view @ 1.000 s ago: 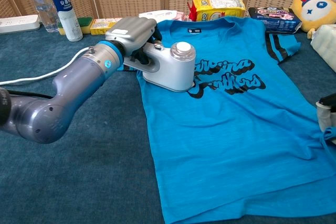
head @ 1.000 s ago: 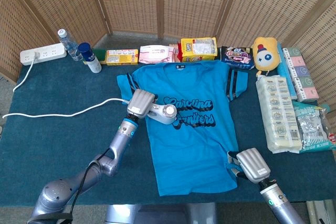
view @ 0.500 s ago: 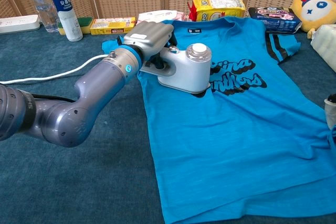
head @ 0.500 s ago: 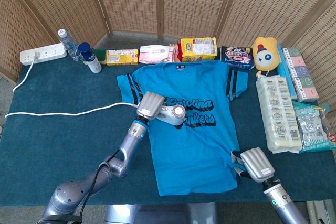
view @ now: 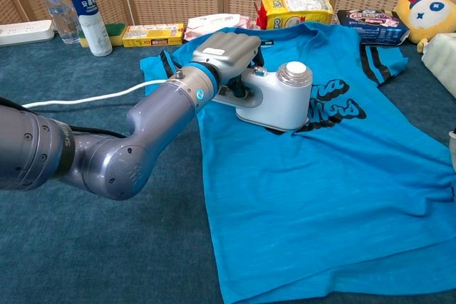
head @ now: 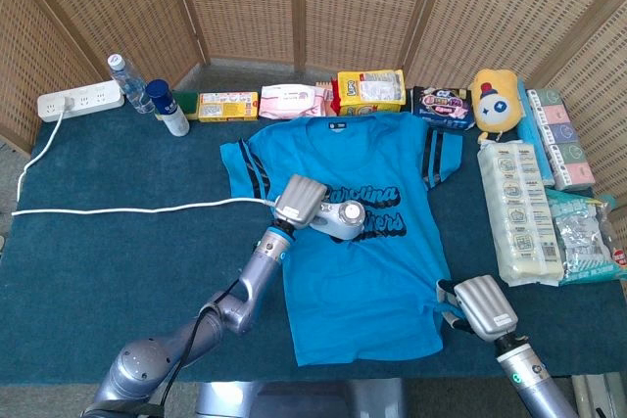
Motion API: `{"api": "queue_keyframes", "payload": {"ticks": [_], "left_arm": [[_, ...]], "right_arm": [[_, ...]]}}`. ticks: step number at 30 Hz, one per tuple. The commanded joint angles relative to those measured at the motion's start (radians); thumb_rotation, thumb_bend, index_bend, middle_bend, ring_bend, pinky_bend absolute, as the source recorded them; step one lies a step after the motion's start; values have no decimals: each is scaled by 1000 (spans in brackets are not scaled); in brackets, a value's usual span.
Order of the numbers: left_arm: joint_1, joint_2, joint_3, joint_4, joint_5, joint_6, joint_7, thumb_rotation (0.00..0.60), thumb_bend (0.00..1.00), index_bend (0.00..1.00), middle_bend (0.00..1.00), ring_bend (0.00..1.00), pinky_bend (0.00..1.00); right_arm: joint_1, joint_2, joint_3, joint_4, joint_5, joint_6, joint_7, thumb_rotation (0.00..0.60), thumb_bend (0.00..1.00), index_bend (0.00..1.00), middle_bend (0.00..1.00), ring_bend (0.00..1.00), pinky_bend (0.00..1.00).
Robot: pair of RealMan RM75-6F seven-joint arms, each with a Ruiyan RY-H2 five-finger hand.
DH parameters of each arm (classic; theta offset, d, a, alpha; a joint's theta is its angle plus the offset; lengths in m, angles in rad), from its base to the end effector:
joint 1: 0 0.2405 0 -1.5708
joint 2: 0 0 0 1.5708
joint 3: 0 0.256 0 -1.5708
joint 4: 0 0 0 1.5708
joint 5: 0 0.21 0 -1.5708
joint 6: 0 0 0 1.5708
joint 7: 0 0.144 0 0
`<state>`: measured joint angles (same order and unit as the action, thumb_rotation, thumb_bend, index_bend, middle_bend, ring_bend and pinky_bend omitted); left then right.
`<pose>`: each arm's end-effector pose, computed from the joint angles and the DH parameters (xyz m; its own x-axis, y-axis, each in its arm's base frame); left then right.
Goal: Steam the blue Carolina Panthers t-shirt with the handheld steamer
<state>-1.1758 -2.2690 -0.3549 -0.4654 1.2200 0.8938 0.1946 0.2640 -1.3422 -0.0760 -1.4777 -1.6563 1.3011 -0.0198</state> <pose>-0.0221 0.4003 -0.1516 0.4950 0.0474 0.8676 0.7748 -0.4760 -0.4160 -0.2767 -0.1981 0.0496 0.4156 -0.2352 0.8786 -0.8819 -0.3408 0.3259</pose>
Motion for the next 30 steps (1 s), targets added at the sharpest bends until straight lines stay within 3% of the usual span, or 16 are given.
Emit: {"api": "queue_keyframes", "payload": {"ticks": [1,18,30], "left_arm": [[5,0,6,7,-3,1,-3,600,313,766,805,724,787],[60,29,29,65,11,10,-52,600,313,766,805,724,787],[117,112,22,0,19,75,-111,600,312,766,805,724,787]], "right_arm": [[1,-1,0,0,-1,-2,0,600,524,709,687,764,836],[8,-9,1,-21,-4,-17,-32,600,524,712,688,766,837],[10,-8,0,-44,-7,-22,-58,600,524,713,689,766,837]]}}
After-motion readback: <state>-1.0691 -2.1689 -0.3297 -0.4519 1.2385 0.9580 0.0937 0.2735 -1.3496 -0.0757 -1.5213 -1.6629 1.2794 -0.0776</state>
